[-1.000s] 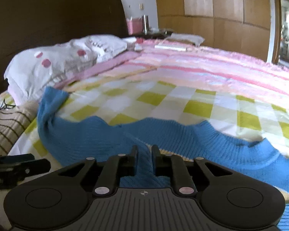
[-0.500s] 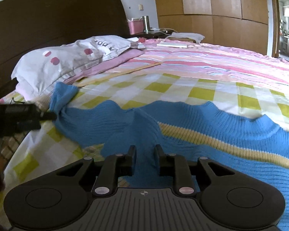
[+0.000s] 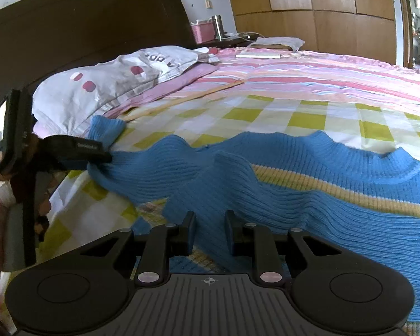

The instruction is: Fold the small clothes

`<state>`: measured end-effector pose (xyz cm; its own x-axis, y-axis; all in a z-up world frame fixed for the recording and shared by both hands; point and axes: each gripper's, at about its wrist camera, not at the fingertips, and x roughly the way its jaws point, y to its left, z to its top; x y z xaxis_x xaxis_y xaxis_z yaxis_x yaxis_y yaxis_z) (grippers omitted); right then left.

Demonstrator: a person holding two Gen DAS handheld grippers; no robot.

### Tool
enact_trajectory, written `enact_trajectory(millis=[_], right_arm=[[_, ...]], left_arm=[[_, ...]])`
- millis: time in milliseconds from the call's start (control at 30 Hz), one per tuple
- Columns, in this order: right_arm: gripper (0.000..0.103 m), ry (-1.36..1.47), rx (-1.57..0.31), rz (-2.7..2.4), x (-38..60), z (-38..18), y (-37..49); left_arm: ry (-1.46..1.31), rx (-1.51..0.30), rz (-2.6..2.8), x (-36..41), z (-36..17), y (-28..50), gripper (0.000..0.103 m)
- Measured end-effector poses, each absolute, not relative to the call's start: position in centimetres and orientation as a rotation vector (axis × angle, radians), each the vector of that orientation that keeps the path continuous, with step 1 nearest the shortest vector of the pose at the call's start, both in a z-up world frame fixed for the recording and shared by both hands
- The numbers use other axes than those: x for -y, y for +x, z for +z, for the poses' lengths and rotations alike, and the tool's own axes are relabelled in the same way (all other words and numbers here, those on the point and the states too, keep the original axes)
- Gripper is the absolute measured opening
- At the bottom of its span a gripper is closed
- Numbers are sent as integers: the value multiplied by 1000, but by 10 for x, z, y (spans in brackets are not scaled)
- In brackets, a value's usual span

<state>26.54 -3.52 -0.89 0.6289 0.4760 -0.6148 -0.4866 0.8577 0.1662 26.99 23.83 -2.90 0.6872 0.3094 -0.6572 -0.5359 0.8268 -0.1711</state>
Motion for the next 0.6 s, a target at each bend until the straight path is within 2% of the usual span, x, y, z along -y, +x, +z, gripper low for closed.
enact_trajectory(millis=[67,200,367,433,600], right_arm=[[23,-6,-704,557,34,-6,266],[23,-10,-691,583,22,7,270],[24,-18,-698,676,-17,26,282],[33,-17,-728,721,-41,30,290],[33,44,-824,759,-101,26,320]], left_arm=[[-451,-642,484,-245,-28,259,22],[-544,-618,496,-245,-30,236,19],[-543,-608,490,-237,-28,218,19],[-582,-598,481,-241,-32,213,19],[-591,-598,443,-247,-39,209,19]])
